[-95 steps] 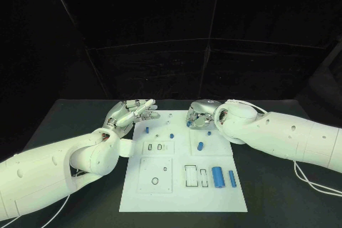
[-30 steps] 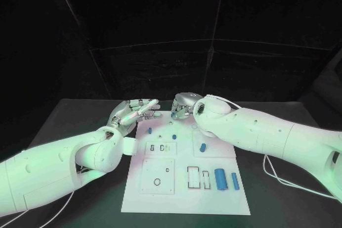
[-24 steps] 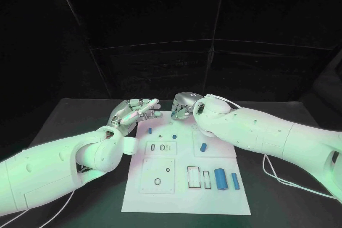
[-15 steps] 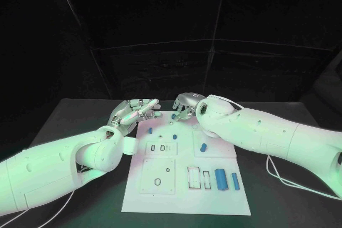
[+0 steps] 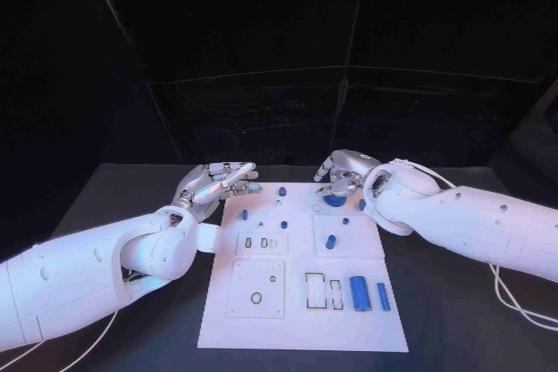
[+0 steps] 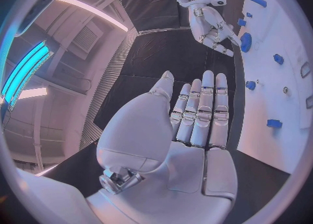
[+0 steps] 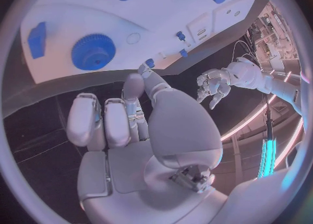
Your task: Assemble the parts on the task board
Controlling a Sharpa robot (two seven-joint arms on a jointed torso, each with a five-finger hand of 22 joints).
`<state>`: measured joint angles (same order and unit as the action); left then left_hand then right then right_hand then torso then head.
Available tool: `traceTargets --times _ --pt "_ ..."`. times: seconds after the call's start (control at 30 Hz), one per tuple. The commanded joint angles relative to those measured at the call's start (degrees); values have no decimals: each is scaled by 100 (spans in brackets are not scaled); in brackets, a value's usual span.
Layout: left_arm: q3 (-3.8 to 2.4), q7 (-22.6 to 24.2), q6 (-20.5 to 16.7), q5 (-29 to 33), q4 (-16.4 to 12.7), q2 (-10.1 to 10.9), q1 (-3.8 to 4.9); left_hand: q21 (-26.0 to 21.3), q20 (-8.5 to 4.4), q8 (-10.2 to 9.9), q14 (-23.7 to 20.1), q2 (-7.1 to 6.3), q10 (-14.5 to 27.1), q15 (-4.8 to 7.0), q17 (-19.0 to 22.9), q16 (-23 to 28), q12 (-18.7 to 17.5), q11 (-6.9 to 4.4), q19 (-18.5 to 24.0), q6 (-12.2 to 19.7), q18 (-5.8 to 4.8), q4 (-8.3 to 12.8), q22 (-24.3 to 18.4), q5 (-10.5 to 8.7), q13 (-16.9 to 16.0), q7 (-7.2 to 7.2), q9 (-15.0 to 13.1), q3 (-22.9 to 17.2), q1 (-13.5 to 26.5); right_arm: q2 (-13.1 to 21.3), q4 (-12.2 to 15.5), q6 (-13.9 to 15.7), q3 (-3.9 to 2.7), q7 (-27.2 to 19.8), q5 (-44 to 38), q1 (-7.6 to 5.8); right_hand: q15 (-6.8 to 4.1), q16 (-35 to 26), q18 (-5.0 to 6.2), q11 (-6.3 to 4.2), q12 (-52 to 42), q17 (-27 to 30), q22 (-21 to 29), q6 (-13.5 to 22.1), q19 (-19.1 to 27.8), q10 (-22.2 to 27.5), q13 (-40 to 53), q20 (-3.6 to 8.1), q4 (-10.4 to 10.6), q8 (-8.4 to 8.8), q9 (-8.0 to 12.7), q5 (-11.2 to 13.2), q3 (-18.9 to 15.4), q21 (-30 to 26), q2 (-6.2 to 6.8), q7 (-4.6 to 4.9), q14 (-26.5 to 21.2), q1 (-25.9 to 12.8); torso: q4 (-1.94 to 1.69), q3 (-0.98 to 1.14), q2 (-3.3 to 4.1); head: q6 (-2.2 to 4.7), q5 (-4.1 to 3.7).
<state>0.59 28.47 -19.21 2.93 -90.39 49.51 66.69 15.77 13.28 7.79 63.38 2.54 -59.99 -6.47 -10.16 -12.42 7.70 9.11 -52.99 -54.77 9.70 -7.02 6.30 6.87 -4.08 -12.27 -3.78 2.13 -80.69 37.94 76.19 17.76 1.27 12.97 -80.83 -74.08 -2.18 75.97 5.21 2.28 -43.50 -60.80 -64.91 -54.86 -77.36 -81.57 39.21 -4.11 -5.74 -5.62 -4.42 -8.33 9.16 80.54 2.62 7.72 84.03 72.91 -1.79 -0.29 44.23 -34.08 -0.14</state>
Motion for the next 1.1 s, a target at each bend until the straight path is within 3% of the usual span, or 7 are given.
traceTargets --times 0.03,0.13,0.2,0.3,0.53,1.1 --pt "-5 19 76 -32 1 5 10 -13 -14 -34 40 4 -8 -12 -7 16 -23 10 -37 -28 85 35 -6 3 4 10 3 -12 -73 145 100 63 -17 239 685 -12 20 380 -136 17 -2585 -640 -448 57 -211 -106 2502 -69 238 -6 32 -97 -153 202 -25 26 280 -52 40 9 -1 3 -10" --pt "-4 14 89 -32 7 0 10 -13 -14 -34 40 4 -8 -12 -7 16 -23 10 -37 -28 85 35 -6 3 4 10 3 -12 -73 276 92 -108 -30 327 801 -13 133 695 -201 128 -3598 -1231 -931 153 -436 -232 3725 -104 454 -3 35 -272 -380 408 23 83 338 -133 68 16 -1 11 -1" --pt "-4 10 99 -32 17 -11 9 -12 -15 -34 42 6 -14 -11 -9 16 -23 7 -39 -32 86 39 -6 3 3 13 2 -13 -78 301 59 -230 -34 374 830 -13 141 786 -249 156 -3952 -1381 -1155 202 -554 -384 4176 -149 513 -15 38 -299 -469 497 10 119 354 -86 46 16 -1 8 -35" --pt "-3 5 109 -32 42 -27 8 -12 -15 -34 43 8 -16 -10 -10 16 -23 6 -41 -34 86 42 -6 3 3 15 2 -14 -81 275 -7 -343 -37 425 837 -13 184 845 -264 182 -4036 -1492 -1249 301 -602 -412 4292 -165 544 8 47 -298 -521 533 2 151 365 -41 34 31 8 4 -47" --pt "0 -4 130 -32 95 -63 7 -12 -17 -34 45 11 -21 -8 -13 16 -24 3 -43 -37 86 48 -7 4 3 18 1 -17 -88 147 -180 -601 -39 515 741 -12 245 1035 -301 250 -4052 -1924 -1442 527 -709 -384 4333 -221 568 48 53 -278 -608 606 39 222 429 66 18 7 4 -29 -75" --pt "2 -17 154 -32 128 -84 6 -13 -20 -38 48 19 -31 -4 -20 19 -30 -1 -49 -43 86 68 -10 5 4 22 1 -27 -111 -9 -359 -904 -38 646 454 -8 267 1104 -315 263 -4106 -2069 -1517 517 -760 -403 4418 -251 524 -68 23 -297 -587 634 -27 229 442 276 13 -2 -1 -55 -97"
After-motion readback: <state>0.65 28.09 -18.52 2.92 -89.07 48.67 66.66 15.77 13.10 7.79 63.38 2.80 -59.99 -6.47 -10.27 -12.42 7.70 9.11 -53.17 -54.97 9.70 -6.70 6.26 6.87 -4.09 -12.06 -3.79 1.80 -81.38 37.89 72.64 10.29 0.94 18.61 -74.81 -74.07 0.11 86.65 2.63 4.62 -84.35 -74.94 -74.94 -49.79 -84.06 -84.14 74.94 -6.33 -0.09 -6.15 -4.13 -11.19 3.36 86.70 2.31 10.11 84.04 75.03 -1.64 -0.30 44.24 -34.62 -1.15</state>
